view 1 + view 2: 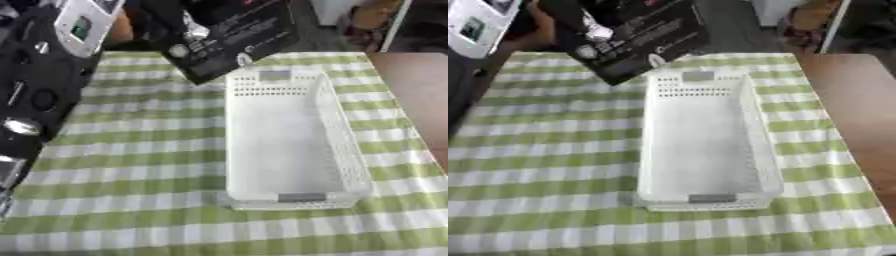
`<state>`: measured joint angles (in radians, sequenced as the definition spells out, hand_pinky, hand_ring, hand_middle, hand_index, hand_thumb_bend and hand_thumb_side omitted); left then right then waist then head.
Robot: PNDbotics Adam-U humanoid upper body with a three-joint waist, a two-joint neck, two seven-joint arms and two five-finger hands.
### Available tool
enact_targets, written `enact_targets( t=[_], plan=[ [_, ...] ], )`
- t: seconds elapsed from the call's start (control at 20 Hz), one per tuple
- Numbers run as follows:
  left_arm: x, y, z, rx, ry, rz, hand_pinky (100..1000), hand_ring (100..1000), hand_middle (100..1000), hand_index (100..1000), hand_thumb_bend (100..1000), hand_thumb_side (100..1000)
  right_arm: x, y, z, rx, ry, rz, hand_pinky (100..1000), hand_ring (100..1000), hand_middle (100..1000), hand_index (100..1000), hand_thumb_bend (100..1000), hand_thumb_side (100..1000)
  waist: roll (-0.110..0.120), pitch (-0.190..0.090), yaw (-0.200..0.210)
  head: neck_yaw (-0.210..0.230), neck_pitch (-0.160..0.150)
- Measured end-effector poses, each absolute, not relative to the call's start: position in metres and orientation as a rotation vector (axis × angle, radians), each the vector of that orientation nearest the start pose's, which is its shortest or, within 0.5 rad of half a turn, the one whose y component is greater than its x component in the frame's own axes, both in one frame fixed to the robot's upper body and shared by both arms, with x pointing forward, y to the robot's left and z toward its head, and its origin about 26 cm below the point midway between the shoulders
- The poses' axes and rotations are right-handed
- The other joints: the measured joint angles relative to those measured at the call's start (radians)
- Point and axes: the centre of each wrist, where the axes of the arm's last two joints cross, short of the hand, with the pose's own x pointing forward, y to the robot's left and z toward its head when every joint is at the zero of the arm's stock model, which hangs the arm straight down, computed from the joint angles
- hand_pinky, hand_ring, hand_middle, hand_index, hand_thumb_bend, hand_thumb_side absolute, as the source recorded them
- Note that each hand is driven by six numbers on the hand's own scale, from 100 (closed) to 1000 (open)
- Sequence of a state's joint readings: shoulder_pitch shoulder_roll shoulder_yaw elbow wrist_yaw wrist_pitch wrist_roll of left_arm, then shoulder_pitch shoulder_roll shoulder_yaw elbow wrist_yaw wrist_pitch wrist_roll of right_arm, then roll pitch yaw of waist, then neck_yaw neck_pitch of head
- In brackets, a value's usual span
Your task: Pick up objects on the table and place them in the box.
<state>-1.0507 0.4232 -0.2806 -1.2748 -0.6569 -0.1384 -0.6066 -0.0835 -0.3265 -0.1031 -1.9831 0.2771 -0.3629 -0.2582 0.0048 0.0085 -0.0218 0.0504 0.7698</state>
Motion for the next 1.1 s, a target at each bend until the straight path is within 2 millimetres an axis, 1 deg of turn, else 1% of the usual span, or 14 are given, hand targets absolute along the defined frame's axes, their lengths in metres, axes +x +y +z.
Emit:
enact_targets(
  t=[0.15,0.2,0.4,0.5,0.55,0.6,0.65,0.7,0.75,0.8,0.85,0.9,1.05,1.1],
  plan=[
    [0.443,0.164,0.290,0.635,-1.707,-1.774,100,100,207,201,104,315,0.274,-0.307,0.146,-0.643,-2.448,0.273,765,811,771,889,100,708,0.000,0.000,-0.002,0.003,0.000],
    [0.444,0.160,0.288,0.624,-1.707,-1.785,100,100,205,200,104,314,0.274,-0.306,0.146,-0.640,-2.449,0.274,765,811,771,889,100,696,0.000,0.000,-0.002,0.004,0.000],
    [0.445,0.146,0.280,0.578,-1.701,-1.820,100,100,208,202,101,321,0.274,-0.306,0.146,-0.636,-2.449,0.278,766,811,771,890,100,708,-0.001,0.000,-0.004,0.011,0.000],
    [0.445,0.139,0.275,0.561,-1.692,-1.840,100,100,215,224,105,329,0.274,-0.306,0.146,-0.632,-2.449,0.279,766,811,771,890,100,708,-0.001,0.000,-0.006,0.012,0.000],
    [0.446,0.136,0.273,0.554,-1.686,-1.852,100,128,262,282,137,327,0.274,-0.306,0.146,-0.631,-2.449,0.278,766,811,771,890,100,707,-0.002,0.000,-0.007,0.012,0.000],
    [0.446,0.133,0.270,0.548,-1.680,-1.866,100,173,304,334,194,333,0.274,-0.306,0.146,-0.630,-2.449,0.278,767,811,771,890,100,707,-0.002,0.000,-0.008,0.012,0.000],
    [0.446,0.130,0.267,0.542,-1.673,-1.882,100,258,378,438,409,407,0.274,-0.306,0.146,-0.628,-2.449,0.276,767,811,771,890,100,707,-0.003,0.000,-0.008,0.012,0.000],
    [0.446,0.127,0.263,0.536,-1.666,-1.901,100,258,378,438,409,407,0.274,-0.306,0.146,-0.627,-2.449,0.276,767,811,771,890,100,707,-0.004,0.000,-0.008,0.012,0.000],
    [0.445,0.124,0.260,0.532,-1.660,-1.925,208,418,524,596,711,552,0.274,-0.306,0.146,-0.627,-2.449,0.276,767,812,771,890,100,707,-0.004,0.000,-0.009,0.013,0.000],
    [0.445,0.121,0.257,0.530,-1.653,-1.954,312,491,585,670,849,626,0.274,-0.306,0.146,-0.626,-2.449,0.277,767,812,771,890,100,706,-0.004,0.000,-0.010,0.016,0.000],
    [0.444,0.119,0.254,0.528,-1.644,-1.985,458,579,652,741,973,695,0.274,-0.306,0.146,-0.626,-2.448,0.277,767,812,771,890,100,706,-0.004,0.000,-0.011,0.018,0.000],
    [0.444,0.117,0.252,0.530,-1.634,-2.018,486,603,674,760,1000,710,0.274,-0.306,0.146,-0.625,-2.448,0.278,767,812,771,890,100,706,-0.004,0.000,-0.011,0.019,0.000],
    [0.443,0.115,0.245,0.538,-1.597,-2.104,609,690,734,812,1000,772,0.274,-0.306,0.146,-0.624,-2.448,0.279,768,812,771,890,100,706,-0.004,0.000,-0.011,0.020,0.000],
    [0.443,0.115,0.241,0.535,-1.580,-2.127,623,699,738,815,1000,780,0.274,-0.306,0.146,-0.624,-2.448,0.279,768,812,771,890,100,706,-0.004,0.000,-0.011,0.020,0.000]
  ],
)
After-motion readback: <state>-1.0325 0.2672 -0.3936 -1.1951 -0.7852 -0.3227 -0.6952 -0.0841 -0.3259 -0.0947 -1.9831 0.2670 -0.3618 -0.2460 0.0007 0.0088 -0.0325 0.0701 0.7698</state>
